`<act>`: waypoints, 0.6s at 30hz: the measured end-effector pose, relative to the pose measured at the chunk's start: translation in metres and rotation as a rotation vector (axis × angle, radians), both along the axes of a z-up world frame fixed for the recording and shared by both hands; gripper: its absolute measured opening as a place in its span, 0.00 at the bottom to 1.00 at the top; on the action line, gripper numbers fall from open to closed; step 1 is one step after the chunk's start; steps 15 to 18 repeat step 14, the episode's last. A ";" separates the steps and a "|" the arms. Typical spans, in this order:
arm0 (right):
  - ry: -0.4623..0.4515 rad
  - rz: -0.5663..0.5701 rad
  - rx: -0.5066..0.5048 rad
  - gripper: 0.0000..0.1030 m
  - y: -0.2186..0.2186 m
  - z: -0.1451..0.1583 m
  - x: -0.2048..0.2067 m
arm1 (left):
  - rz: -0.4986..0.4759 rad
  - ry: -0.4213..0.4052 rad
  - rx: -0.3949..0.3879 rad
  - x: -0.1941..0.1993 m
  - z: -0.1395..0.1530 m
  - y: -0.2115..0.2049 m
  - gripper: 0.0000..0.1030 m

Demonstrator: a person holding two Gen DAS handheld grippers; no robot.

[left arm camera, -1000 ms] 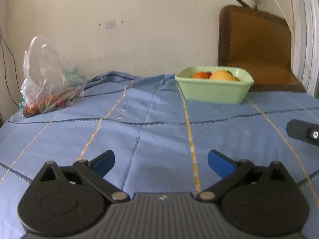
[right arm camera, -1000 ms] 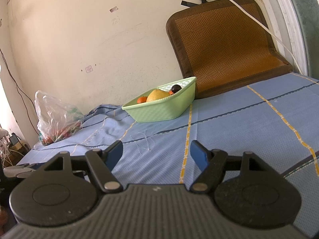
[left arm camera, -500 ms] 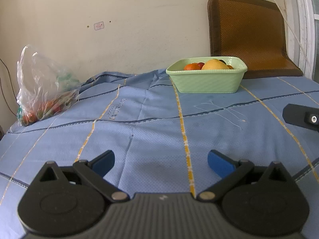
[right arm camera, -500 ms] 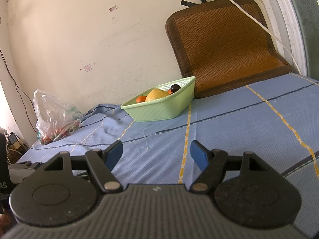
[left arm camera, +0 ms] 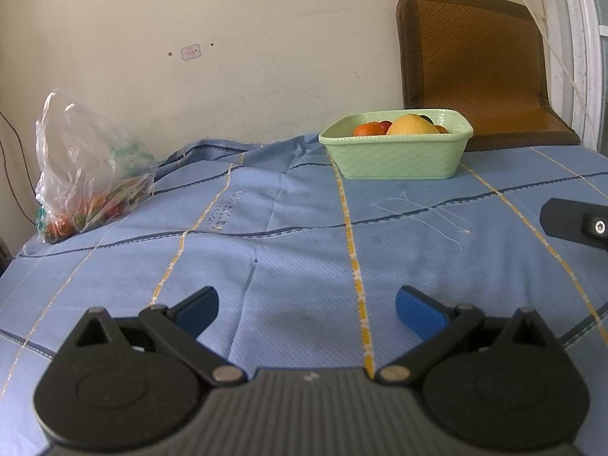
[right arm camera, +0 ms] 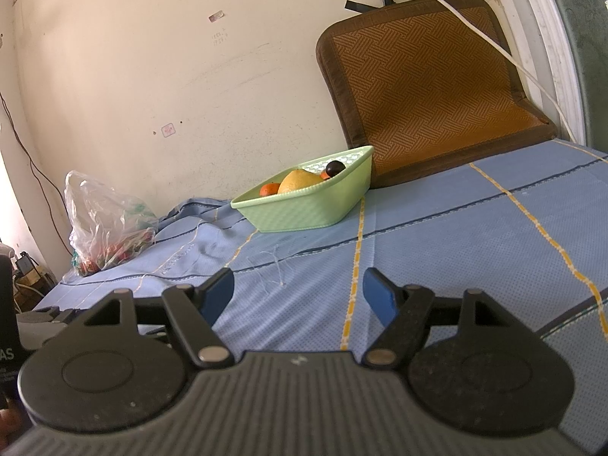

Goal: Organize fruits

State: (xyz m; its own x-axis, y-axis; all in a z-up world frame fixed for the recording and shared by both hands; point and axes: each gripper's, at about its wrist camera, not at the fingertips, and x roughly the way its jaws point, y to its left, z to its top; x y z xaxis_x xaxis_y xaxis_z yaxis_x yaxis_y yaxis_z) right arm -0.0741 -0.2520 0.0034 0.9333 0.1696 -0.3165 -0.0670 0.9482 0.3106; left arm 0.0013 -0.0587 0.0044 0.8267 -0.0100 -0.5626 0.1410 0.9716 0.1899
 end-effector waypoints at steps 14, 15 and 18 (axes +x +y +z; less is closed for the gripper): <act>0.001 -0.001 -0.001 0.75 0.000 0.000 0.000 | -0.014 -0.018 -0.003 -0.003 0.002 0.000 1.00; 0.001 -0.001 -0.001 0.75 0.000 0.000 0.000 | -0.014 -0.018 -0.003 -0.003 0.002 0.000 1.00; 0.001 -0.001 -0.001 0.75 0.000 0.000 0.000 | -0.014 -0.018 -0.003 -0.003 0.002 0.000 1.00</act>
